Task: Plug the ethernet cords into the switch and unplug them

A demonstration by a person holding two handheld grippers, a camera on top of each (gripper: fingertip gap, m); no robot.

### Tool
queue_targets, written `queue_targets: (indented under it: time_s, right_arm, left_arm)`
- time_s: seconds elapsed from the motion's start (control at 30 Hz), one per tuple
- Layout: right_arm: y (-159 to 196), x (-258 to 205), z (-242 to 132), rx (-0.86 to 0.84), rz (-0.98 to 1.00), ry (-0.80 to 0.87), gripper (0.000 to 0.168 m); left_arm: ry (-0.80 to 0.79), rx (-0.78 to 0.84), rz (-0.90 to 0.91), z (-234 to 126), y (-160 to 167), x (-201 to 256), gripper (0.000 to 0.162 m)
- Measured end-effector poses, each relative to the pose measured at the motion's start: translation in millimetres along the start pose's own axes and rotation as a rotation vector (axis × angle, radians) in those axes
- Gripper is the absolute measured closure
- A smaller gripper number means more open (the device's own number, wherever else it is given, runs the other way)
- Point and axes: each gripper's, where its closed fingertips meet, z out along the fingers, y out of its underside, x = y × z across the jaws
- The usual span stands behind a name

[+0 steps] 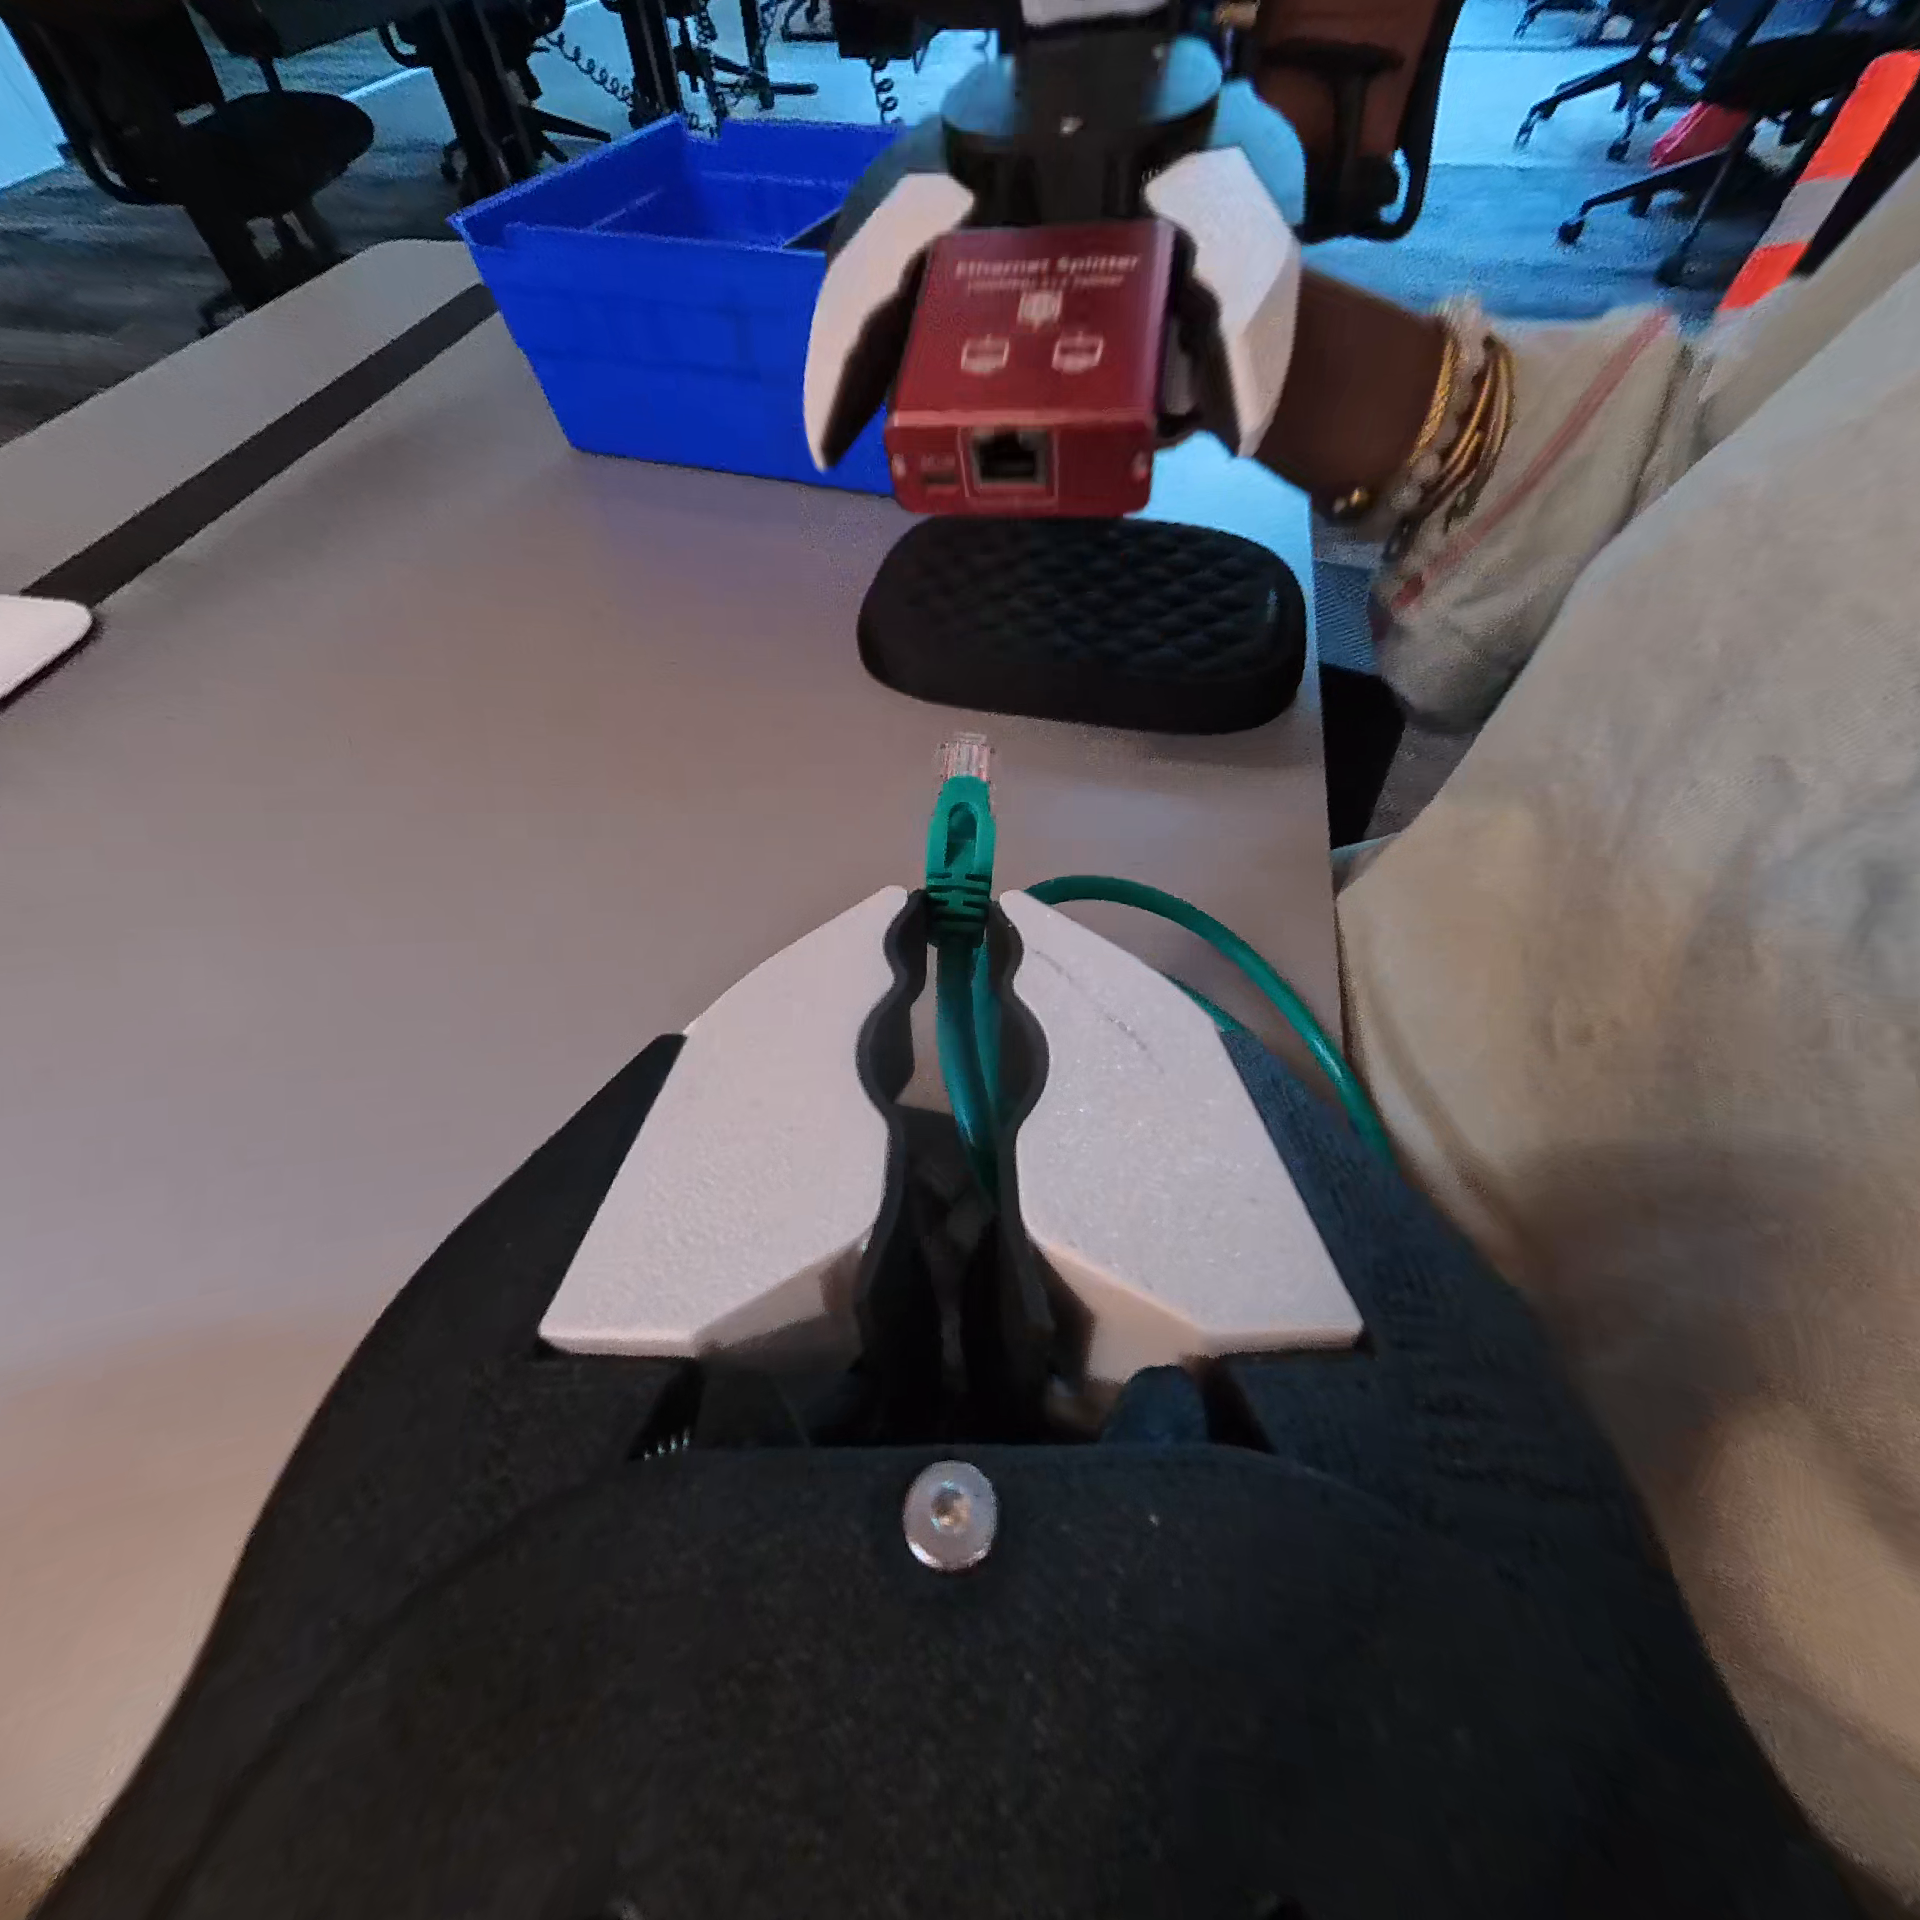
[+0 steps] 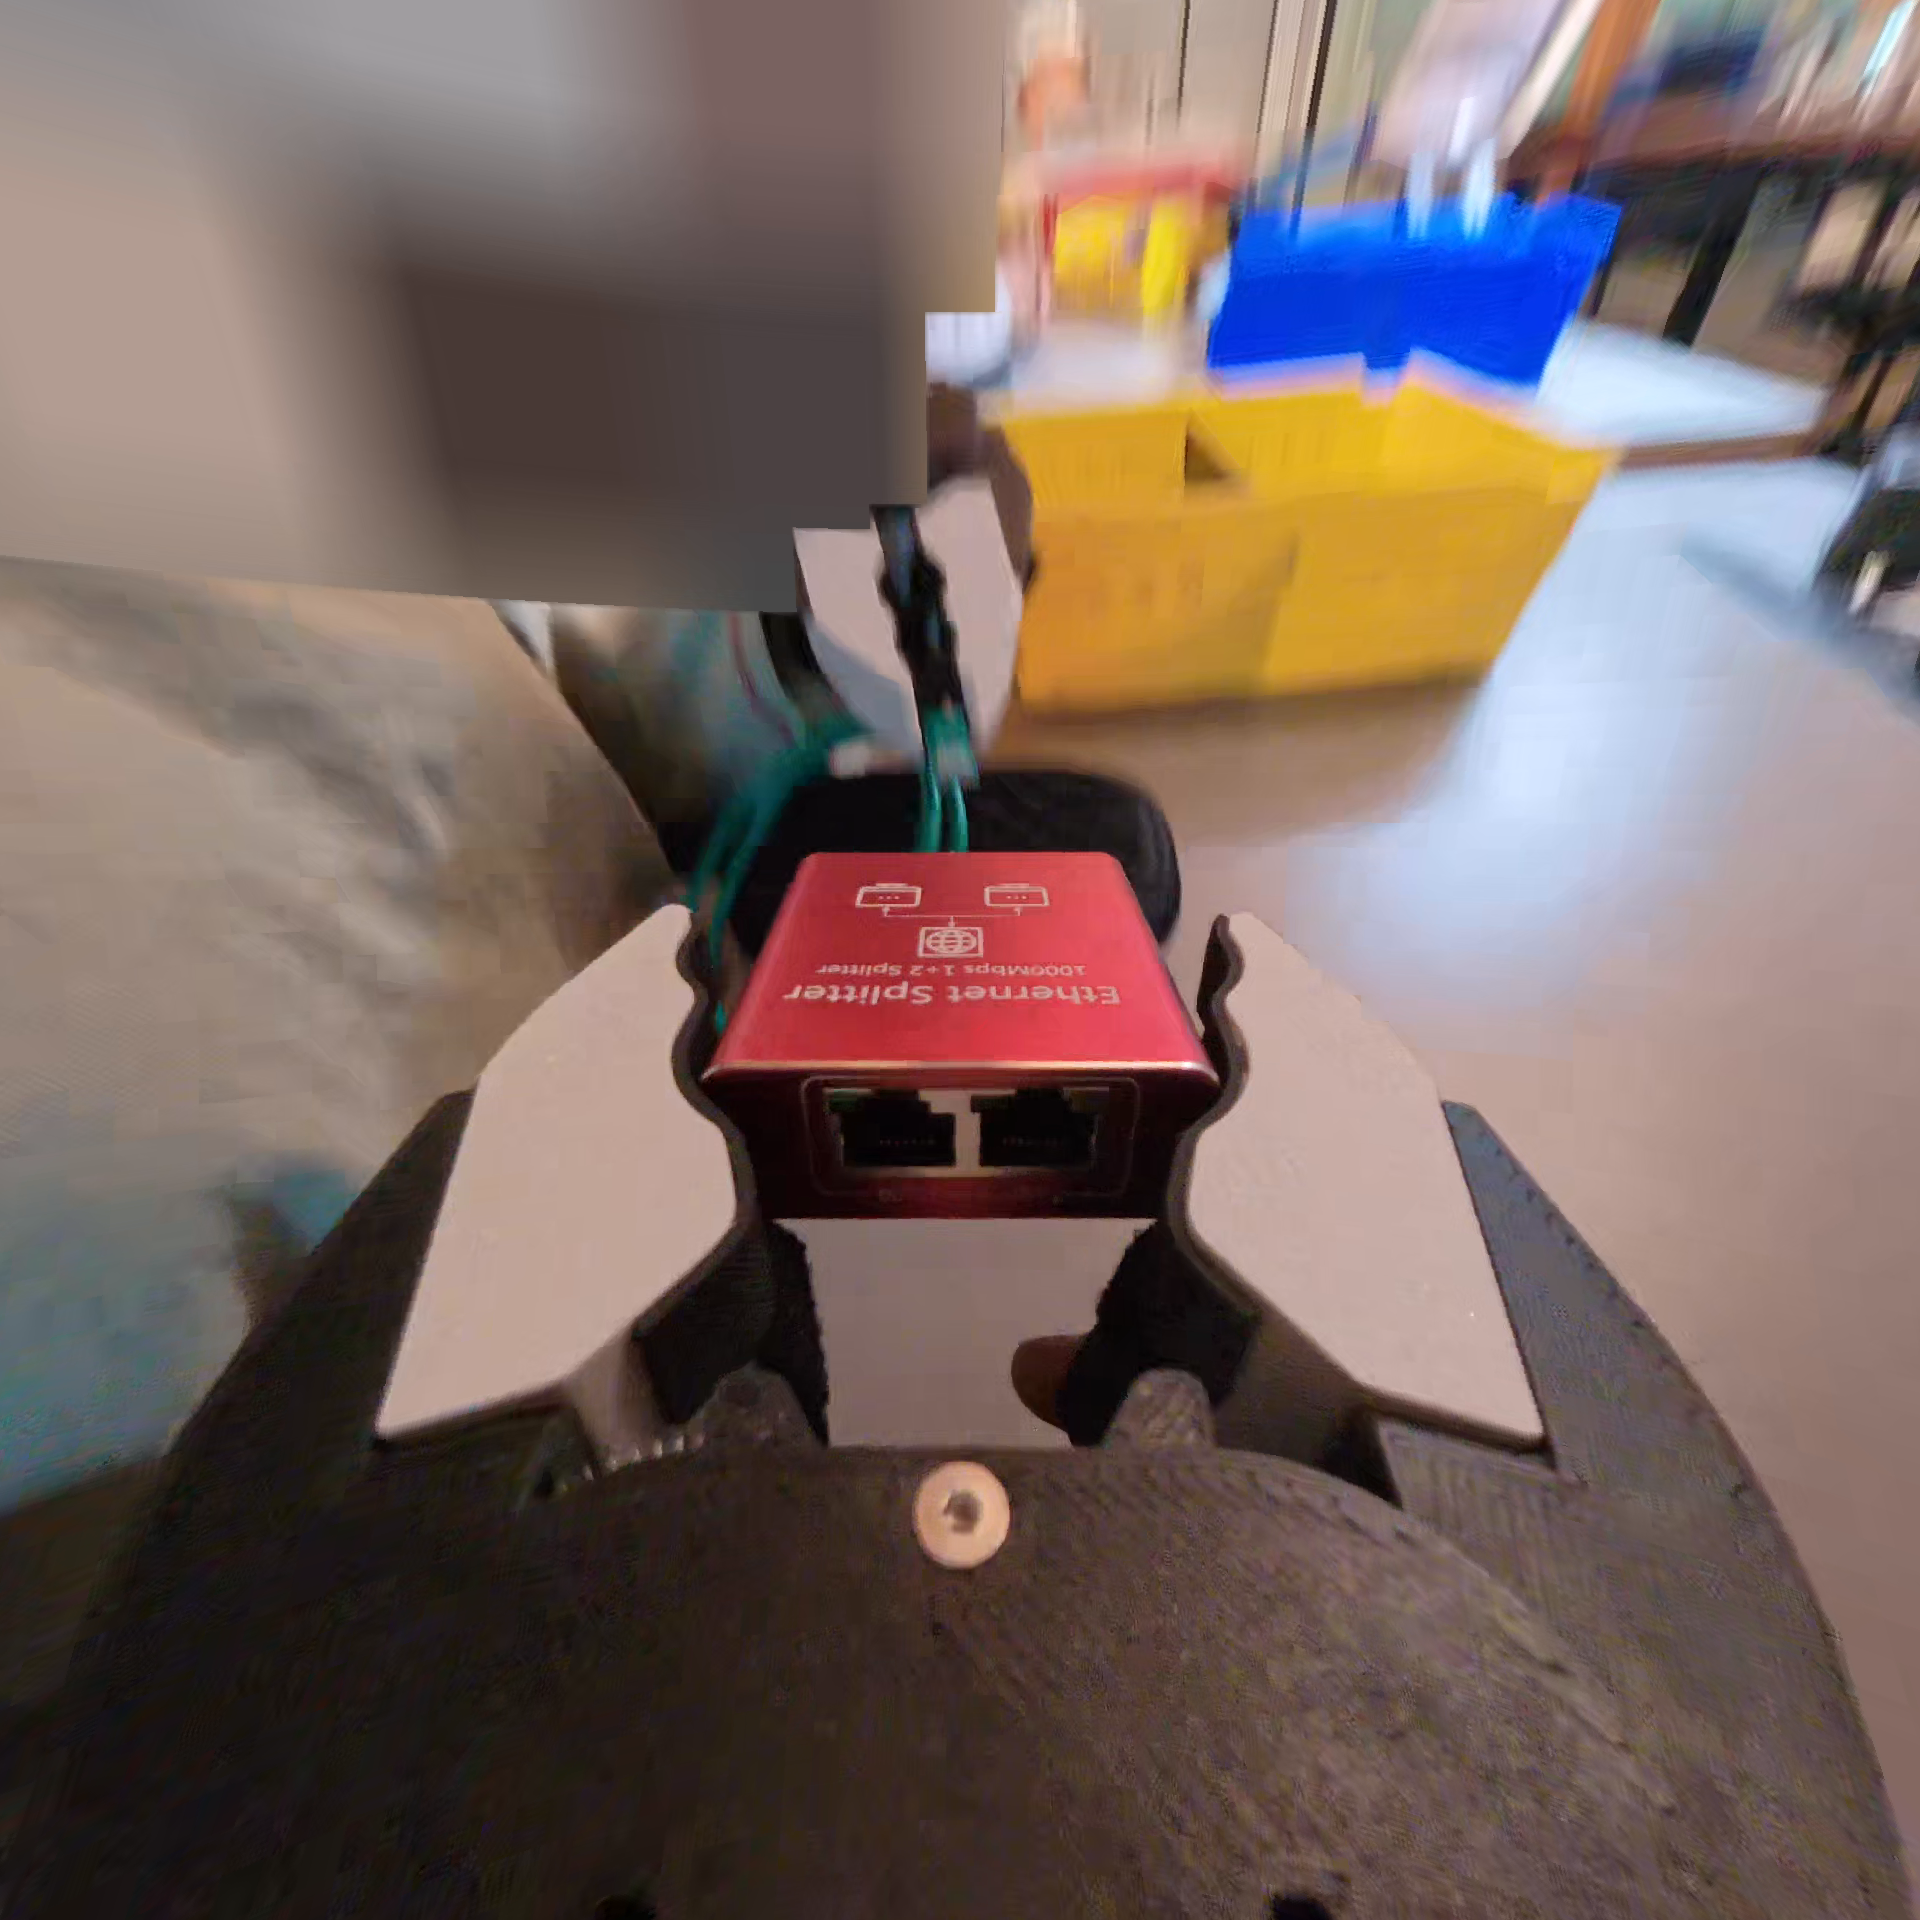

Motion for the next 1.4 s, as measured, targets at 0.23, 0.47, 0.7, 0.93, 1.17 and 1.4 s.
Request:
queue_targets:
  time_s: [0.23, 0.47, 0.7, 0.93, 1.17, 1.4]
  right_arm:
    - [-31.9, -17.8, 10.9, 0.332, -0.018, -0.040, 0.077]
    - [-16.9, -18.3, 28.7, 0.265, -0.042, -0.019, 0.077]
    - [-15.2, -21.0, 32.1, 0.281, -0.061, -0.027, 0.078]
    - [-11.7, -21.7, 34.1, 0.243, -0.114, -0.004, 0.078]
    - [1.4, -21.6, 38.9, 0.100, -0.169, 0.017, 0.078]
    - [15.2, -20.2, 42.1, 0.001, -0.157, 0.026, 0.078]
  left_arm:
    - [0.047, 0.003, -0.019, 11.3, -15.3, 11.5, 0.152]
    - [0.066, -0.063, -0.019, 16.2, -18.3, 17.4, 0.152]
    - [0.059, -0.118, 0.004, 17.3, -27.4, 17.9, 0.152]
    - [0.077, -0.118, 0.010, 21.1, -29.3, 20.2, 0.151]
    - [0.044, -0.189, 0.092, 27.2, -20.6, 20.6, 0.152]
    - [0.062, -0.218, 0.087, 35.3, -8.8, 20.8, 0.153]
